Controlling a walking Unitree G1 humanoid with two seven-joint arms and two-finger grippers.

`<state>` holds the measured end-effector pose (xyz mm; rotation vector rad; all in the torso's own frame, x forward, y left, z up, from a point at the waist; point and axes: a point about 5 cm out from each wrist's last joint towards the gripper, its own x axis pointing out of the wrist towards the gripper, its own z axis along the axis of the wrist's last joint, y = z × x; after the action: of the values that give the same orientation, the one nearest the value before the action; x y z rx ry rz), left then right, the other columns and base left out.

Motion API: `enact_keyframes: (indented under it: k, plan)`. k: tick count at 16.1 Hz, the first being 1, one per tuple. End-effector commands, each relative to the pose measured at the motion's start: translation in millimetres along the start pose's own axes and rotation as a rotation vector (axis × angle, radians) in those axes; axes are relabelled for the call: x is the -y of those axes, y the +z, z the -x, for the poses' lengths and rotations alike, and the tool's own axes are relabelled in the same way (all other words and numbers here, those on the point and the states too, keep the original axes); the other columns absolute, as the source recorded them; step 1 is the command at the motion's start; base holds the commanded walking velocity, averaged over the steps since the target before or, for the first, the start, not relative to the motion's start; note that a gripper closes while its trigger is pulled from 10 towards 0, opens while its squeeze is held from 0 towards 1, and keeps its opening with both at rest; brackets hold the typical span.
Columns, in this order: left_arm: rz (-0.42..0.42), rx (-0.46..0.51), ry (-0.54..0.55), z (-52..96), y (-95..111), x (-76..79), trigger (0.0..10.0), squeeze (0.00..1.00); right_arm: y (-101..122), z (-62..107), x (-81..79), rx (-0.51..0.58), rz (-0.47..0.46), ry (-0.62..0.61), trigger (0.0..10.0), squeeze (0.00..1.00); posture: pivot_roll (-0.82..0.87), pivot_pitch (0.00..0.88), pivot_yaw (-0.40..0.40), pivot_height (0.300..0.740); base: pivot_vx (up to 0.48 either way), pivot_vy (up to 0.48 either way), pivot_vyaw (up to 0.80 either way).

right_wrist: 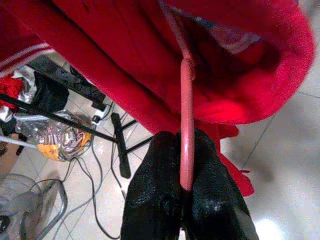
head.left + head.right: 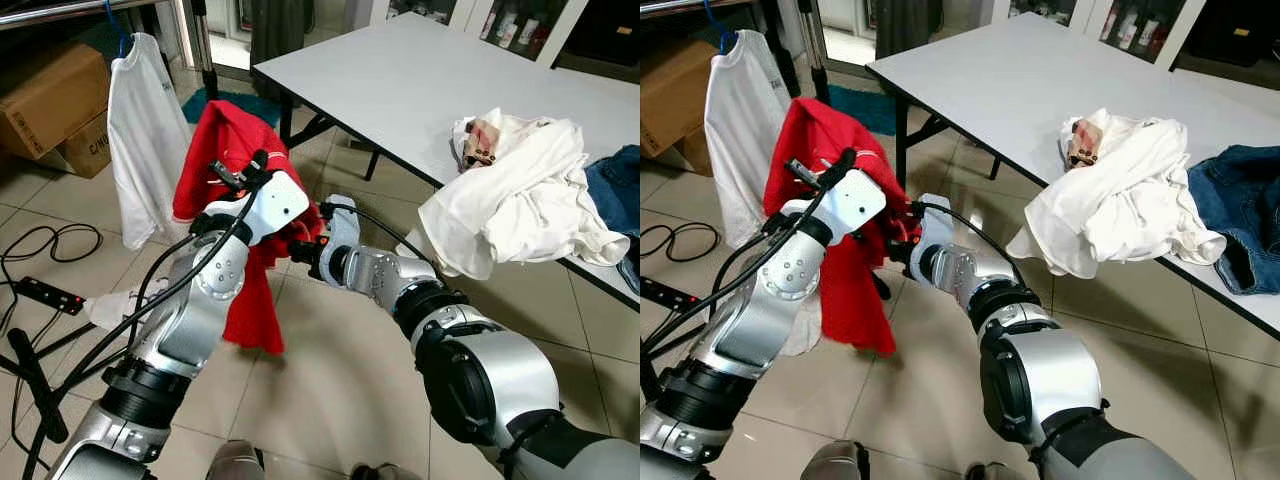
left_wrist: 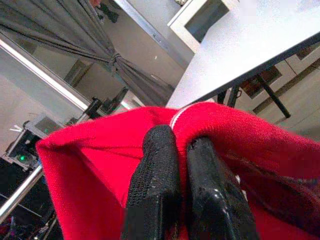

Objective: Hang hanger

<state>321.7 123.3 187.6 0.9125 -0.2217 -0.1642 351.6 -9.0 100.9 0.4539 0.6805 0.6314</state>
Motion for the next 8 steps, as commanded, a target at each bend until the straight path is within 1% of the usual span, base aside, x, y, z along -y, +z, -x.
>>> enact_keyframes:
  k: [1, 2, 8]
  plan:
    - [-0.041, 0.002, -0.037, -0.1, -3.4, 5.9, 10.0, 0.0, 18.3, -13.9, -64.2, 0.064, 0.049, 0.21, 10.0, 0.0, 0.22, 0.04, -0.064, 0.74, 0.0, 0.0, 0.0]
    - [-0.086, -0.002, -0.041, 0.0, -8.1, 5.3, 10.0, 0.0, 19.1, -13.5, -65.5, 0.063, 0.057, 0.227, 10.0, 0.0, 0.22, 0.039, -0.064, 0.74, 0.0, 0.0, 0.0]
    - [-0.086, -0.002, -0.041, 0.0, -8.1, 5.3, 10.0, 0.0, 19.1, -13.5, -65.5, 0.063, 0.057, 0.227, 10.0, 0.0, 0.22, 0.039, -0.064, 0.74, 0.0, 0.0, 0.0]
